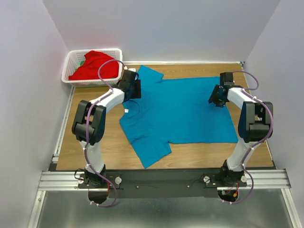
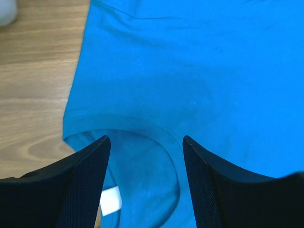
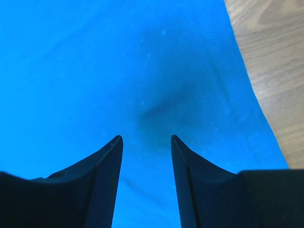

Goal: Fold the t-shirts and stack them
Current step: Flatten the tshirt out

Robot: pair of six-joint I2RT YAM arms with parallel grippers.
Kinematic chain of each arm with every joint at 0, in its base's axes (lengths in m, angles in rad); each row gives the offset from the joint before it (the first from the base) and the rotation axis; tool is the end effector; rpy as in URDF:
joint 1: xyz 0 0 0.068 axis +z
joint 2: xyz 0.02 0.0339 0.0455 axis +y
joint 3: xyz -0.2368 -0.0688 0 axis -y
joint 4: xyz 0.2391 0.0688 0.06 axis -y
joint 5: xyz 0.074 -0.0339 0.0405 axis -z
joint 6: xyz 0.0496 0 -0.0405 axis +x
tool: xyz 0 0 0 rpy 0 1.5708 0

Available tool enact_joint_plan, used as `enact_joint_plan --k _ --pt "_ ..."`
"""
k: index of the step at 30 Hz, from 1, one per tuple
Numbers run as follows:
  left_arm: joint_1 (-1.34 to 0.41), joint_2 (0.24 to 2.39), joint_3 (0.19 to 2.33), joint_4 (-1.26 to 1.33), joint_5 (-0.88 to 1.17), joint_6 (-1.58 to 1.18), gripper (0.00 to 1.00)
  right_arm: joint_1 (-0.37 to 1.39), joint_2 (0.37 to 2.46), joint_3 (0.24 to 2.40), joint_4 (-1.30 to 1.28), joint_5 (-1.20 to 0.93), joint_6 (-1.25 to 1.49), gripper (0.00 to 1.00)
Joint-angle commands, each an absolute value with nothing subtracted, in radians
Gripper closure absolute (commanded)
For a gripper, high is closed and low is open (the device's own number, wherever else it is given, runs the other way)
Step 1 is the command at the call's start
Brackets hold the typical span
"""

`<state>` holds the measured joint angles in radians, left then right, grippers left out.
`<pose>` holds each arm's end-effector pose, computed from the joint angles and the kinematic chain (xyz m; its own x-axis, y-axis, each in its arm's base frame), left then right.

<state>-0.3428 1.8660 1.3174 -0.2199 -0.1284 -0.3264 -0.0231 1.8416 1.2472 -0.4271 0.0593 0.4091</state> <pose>0.3909 -0.1328 0.1809 -0.6991 -0.0881 -0.7095 0.0237 0.9890 -0.1462 0.3794 -0.0117 0.1521 -0.7608 0.4148 -0.4991 0.3887 0.9071 0.1613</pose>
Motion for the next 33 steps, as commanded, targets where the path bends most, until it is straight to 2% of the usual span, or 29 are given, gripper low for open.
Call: enact_joint_plan --k 1,9,22,33 --pt "-0.353 1.939 1.402 -0.293 -0.123 -0.311 0.30 -0.020 1.905 1.296 -0.430 0.109 0.380 0.47" --pt "-0.371 2.056 1.479 -0.399 -0.118 -0.362 0.34 -0.020 1.941 1.305 -0.428 0.143 0.405 0.48" --pt "-0.434 1.953 1.410 -0.477 -0.186 -0.420 0.35 -0.020 1.818 1.192 -0.445 0.183 0.413 0.48" --pt "-0.430 2.105 1.557 -0.483 -0.218 -0.385 0.42 -0.021 1.930 1.235 -0.443 0.222 0.403 0.48"
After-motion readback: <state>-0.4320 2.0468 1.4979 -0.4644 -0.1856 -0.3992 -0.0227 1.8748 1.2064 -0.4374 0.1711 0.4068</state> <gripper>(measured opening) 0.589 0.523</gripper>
